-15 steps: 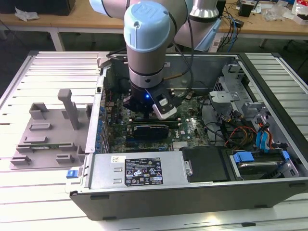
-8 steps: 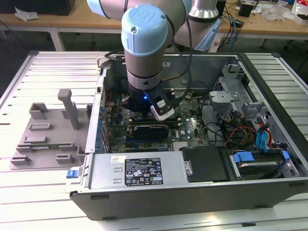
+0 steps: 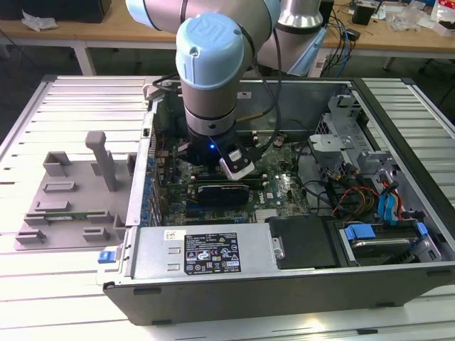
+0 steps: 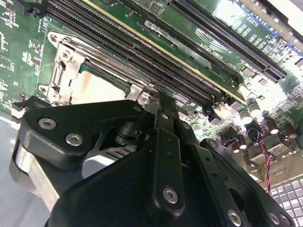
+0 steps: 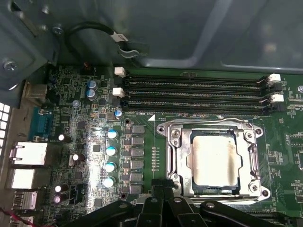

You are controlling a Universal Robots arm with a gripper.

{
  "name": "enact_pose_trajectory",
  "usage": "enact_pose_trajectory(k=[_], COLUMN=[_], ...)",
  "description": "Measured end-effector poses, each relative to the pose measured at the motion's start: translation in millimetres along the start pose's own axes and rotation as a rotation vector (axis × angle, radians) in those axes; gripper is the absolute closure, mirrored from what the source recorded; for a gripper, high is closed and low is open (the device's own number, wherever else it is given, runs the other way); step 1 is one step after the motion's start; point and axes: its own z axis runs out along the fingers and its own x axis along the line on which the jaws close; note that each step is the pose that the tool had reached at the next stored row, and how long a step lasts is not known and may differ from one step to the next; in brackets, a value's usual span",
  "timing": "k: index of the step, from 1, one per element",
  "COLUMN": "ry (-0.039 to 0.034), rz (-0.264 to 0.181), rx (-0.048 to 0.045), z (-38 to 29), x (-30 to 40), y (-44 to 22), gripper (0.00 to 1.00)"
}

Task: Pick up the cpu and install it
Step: 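Install the second cpu locking lever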

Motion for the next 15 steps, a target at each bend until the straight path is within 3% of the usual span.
enact_pose_trajectory(k=[6, 10, 12, 13, 14, 15], ry=[0.0, 0.0001, 0.0003, 0.0004, 0.0011, 0.002], rz=[0.0, 0.0, 0.0, -0.001, -0.001, -0.001], rx=[0.0, 0.0018, 0.0076, 0.0178, 0.0337, 0.0653], z=[-0.2, -17.1, -21.4, -24.5, -25.7, -26.1], x=[0.7, -0.1, -0.3, -0.5, -0.6, -0.8], y=[0.1, 4.3, 5.4, 6.3, 6.6, 6.9], gripper=[0.89, 0.89, 0.89, 0.89, 0.89, 0.89])
